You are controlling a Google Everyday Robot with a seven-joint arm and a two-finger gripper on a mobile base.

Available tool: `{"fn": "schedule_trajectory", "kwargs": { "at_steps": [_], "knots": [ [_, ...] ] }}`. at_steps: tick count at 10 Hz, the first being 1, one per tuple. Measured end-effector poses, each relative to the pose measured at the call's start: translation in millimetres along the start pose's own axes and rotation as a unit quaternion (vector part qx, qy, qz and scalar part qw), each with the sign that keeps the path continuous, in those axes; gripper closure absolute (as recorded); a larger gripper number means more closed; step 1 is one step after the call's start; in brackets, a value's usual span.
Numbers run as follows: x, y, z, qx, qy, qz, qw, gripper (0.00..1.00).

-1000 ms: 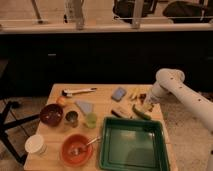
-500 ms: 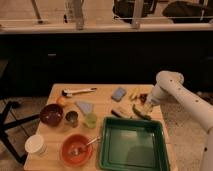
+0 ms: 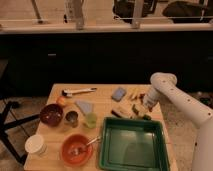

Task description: Place pepper in purple bowl

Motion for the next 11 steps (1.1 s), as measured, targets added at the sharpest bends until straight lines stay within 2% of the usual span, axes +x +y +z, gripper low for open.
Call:
{"fn": "schedule_trajectory", "kwargs": {
  "at_steps": [2, 6, 8, 10, 11],
  "knots": [
    [-1, 1, 8, 0.006, 0.016, 0.014, 0.9998, 0.43],
    [5, -4, 17, 0.01, 0.026, 0.049, 0.9984, 0.43],
    [8, -4, 23, 0.008, 0.024, 0.056, 0.9981, 0.57],
    [11, -2, 25, 0.007, 0.024, 0.058, 0.998, 0.79],
    [12, -2, 24, 0.006, 0.025, 0.058, 0.998, 0.86]
  ]
}}
